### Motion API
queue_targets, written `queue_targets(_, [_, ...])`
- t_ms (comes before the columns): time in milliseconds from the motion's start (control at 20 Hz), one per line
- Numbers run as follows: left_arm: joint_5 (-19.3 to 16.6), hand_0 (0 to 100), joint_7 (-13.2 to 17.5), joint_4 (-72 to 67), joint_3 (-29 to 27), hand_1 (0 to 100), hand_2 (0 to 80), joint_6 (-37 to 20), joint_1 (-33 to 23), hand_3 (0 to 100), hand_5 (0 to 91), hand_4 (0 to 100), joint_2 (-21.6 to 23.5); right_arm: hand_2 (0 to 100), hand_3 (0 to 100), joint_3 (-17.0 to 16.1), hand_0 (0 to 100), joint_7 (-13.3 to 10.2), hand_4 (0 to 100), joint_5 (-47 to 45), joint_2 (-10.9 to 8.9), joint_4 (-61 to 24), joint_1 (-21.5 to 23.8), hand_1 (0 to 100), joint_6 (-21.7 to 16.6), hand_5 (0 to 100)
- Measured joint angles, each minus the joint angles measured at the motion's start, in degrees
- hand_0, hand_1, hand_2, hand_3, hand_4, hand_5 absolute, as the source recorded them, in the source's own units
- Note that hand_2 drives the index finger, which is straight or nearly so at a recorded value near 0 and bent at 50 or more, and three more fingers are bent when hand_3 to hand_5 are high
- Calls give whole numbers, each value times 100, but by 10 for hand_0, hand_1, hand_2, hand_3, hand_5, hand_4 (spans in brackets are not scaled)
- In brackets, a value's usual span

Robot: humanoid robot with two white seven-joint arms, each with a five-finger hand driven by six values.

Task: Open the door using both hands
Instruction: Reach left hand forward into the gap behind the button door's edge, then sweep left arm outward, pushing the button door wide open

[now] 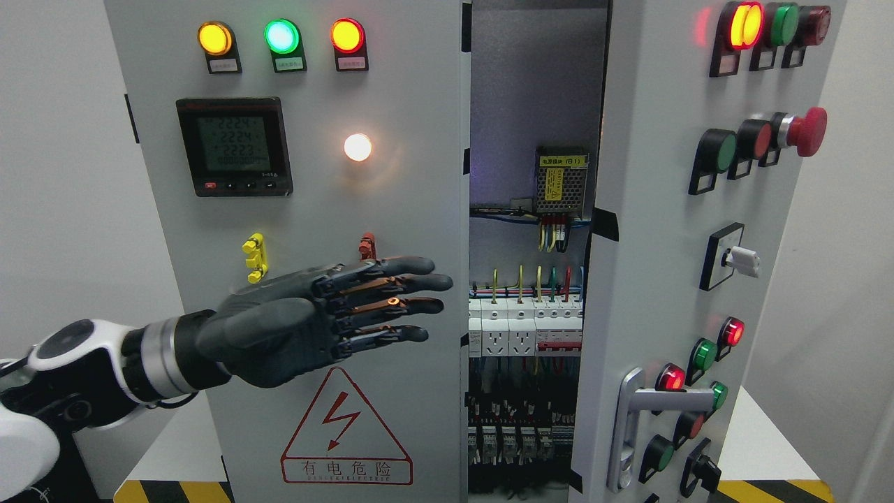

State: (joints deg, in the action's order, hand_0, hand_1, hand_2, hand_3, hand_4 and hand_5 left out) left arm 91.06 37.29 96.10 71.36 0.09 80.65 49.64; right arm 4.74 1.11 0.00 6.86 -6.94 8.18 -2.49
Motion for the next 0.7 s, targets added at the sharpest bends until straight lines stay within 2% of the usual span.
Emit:
queue_targets(200, [79,120,-93,-176,267,556,0,223,188,0,0,0,-617,0,0,0,100,1,0,0,0,1,0,131,0,0])
queue_targets(400, [114,120,-381,-375,292,556,0,571,250,0,0,0,-1196,0,0,0,100,1,0,0,0,0,0,131,0,0])
queue_targets(701, [132,120,-743,-638,208,556,0,678,278,0,0,0,-1872,0,0,0,100,1,0,0,0,0,0,130,0,0])
